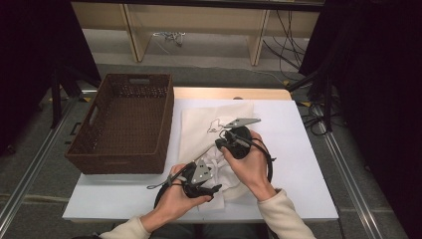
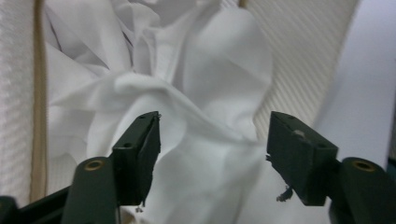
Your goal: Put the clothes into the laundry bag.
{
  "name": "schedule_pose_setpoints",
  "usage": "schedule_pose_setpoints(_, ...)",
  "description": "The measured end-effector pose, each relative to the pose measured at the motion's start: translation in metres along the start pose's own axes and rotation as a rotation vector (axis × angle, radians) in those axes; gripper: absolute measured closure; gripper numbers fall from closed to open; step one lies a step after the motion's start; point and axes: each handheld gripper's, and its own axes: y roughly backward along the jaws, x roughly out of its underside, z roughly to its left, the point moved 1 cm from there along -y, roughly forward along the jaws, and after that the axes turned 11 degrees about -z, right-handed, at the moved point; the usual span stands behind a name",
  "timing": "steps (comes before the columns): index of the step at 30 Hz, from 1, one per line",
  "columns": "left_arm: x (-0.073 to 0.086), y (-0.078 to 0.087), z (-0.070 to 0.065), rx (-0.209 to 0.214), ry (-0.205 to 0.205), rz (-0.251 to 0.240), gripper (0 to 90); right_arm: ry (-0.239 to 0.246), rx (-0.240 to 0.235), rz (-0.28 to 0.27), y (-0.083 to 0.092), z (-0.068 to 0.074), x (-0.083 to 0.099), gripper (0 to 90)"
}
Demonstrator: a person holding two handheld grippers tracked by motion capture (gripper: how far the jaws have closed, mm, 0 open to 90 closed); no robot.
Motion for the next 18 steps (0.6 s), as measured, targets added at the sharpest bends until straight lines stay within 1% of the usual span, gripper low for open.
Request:
schedule_pose_setpoints(1,0.001,0.001,-0.002,0.003,-0.005,0.006,32.3,-0.004,0.001,-0.001,0.0,0.0,0.0,88.7)
schedule_pose_setpoints(2,0.004,0.003,-0.003,0.012,-0.014,0.022,31.6,-0.017,0.007,0.003,0.0,0.001,0.0,88.7)
schedule_pose_setpoints(3,0.005,0.004,-0.005,0.02,-0.022,0.035,30.5,-0.017,0.007,0.004,0.0,0.001,0.0,88.7)
schedule_pose_setpoints(4,0.009,0.004,-0.007,0.032,-0.027,0.051,29.7,-0.001,0.001,0.001,0.0,0.0,0.0,88.7)
schedule_pose_setpoints(5,0.012,0.003,-0.007,0.036,-0.04,0.069,28.6,-0.007,0.005,0.003,0.0,0.0,0.0,88.7)
schedule_pose_setpoints(6,0.014,0.002,-0.007,0.041,-0.052,0.086,27.4,-0.001,0.002,0.001,0.0,0.0,0.0,88.7)
schedule_pose_setpoints(8,0.017,-0.002,-0.006,0.047,-0.051,0.097,26.3,-0.002,0.001,0.001,0.0,0.0,0.0,88.7)
schedule_pose_setpoints(9,0.018,-0.004,-0.006,0.05,-0.058,0.104,25.6,-0.001,0.001,0.001,0.0,0.0,0.0,88.7)
schedule_pose_setpoints(10,0.019,-0.006,-0.006,0.057,-0.052,0.108,25.2,0.016,-0.003,-0.004,-0.001,-0.001,0.0,88.7)
schedule_pose_setpoints(11,0.019,-0.006,-0.006,0.057,-0.052,0.108,24.5,0.016,-0.003,-0.004,-0.001,-0.001,0.0,88.7)
schedule_pose_setpoints(12,0.019,-0.008,-0.005,0.06,-0.055,0.116,24.5,0.0,0.0,0.001,0.0,0.0,0.0,88.7)
schedule_pose_setpoints(13,0.02,-0.011,-0.005,0.062,-0.045,0.119,24.1,-0.011,0.003,0.003,0.0,0.0,0.0,88.7)
schedule_pose_setpoints(15,0.021,-0.014,-0.004,0.067,-0.043,0.124,23.8,0.012,-0.005,0.0,-0.001,-0.001,0.0,88.7)
schedule_pose_setpoints(18,0.022,-0.017,-0.003,0.061,-0.007,0.12,24.0,0.012,-0.006,0.0,-0.001,-0.001,0.0,88.7)
